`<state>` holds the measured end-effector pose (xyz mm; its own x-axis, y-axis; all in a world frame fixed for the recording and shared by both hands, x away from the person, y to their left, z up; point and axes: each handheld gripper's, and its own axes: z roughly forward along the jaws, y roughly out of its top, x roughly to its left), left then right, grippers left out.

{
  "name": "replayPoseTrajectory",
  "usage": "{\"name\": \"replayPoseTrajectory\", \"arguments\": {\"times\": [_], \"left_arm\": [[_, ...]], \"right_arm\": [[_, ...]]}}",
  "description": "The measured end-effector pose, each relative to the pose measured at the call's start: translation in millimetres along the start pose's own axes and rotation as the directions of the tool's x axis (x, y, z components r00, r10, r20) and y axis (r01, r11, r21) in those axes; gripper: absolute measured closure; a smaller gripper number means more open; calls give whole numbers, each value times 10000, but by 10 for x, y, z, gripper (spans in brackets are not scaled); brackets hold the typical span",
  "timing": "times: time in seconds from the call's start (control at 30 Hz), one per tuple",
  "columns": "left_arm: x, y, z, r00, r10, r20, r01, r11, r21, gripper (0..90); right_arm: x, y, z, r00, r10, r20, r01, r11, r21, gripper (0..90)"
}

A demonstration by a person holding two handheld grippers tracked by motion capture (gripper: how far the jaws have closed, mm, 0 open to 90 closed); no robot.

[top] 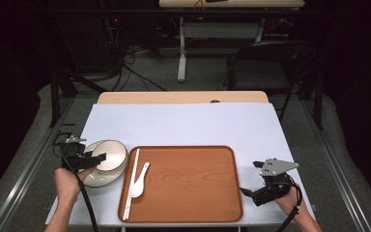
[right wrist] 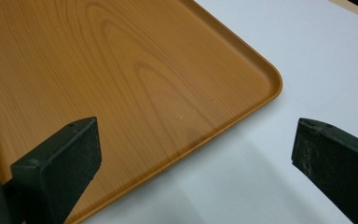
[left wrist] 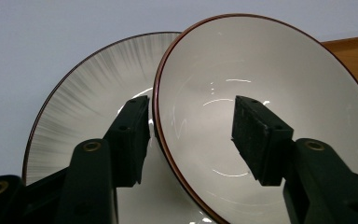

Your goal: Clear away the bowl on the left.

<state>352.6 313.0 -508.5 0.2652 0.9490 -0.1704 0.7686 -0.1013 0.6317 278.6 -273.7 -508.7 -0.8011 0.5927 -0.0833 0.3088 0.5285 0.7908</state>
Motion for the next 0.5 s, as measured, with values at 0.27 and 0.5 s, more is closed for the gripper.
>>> {"name": "replayPoseTrajectory", "arguments": {"times": [0.27,0.5], "left_arm": [[68,-13,22,9985,-531,107,530,9986,74,633],[100,-22,32,9978,-654,83,653,9978,134,711]], "right_arm": [[-2,-3,4,10000,4,-2,-4,10000,30,11],[-2,-3,9,10000,3,-3,-3,10000,37,12]]}}
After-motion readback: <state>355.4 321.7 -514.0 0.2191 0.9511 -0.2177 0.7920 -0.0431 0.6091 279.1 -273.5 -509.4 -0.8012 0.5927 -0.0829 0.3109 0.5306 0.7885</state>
